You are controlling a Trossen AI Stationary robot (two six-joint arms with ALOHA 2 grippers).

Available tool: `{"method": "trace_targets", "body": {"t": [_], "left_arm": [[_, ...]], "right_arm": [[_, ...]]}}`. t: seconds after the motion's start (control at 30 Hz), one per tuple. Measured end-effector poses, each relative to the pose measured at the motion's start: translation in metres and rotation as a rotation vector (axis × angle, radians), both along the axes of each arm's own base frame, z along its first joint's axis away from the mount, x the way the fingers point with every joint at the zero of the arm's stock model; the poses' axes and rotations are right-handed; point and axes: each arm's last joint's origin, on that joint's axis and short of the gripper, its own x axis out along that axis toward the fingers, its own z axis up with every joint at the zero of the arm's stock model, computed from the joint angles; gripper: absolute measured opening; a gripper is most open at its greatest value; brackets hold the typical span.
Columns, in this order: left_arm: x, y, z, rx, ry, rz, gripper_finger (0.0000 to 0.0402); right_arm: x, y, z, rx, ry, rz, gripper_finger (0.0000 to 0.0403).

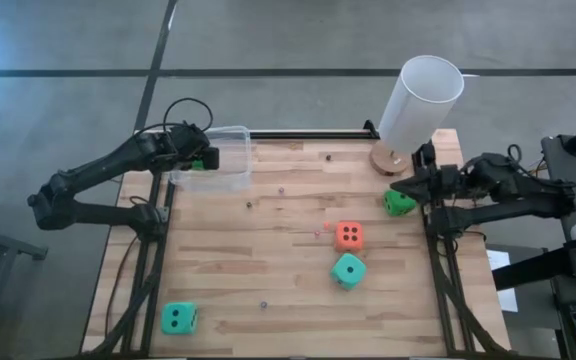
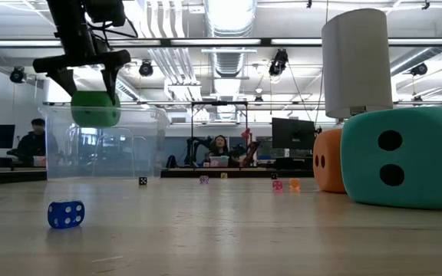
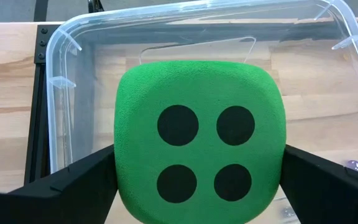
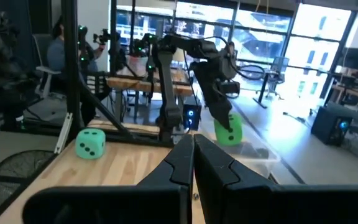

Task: Pick & Place Dice
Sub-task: Put the left green large dice into the transparent bin

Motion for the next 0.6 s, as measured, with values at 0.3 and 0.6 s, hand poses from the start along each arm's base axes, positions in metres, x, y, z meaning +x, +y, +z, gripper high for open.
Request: {"method": "trace_targets", "body": {"t": [0.3,0.6], "left_arm": [[0.0,0.0,0.0,0.0,0.0,-0.001,0.0389],[0.0,0.0,0.0,0.0,0.0,0.0,0.0398]], "right_arm": [[-0.014,-0.001,-0.011,0.03,-0.017,-0.006,0.0008],[-0.013,-0.002,-0.019,-0.009,-0.002,-0.057,0.0008]]}}
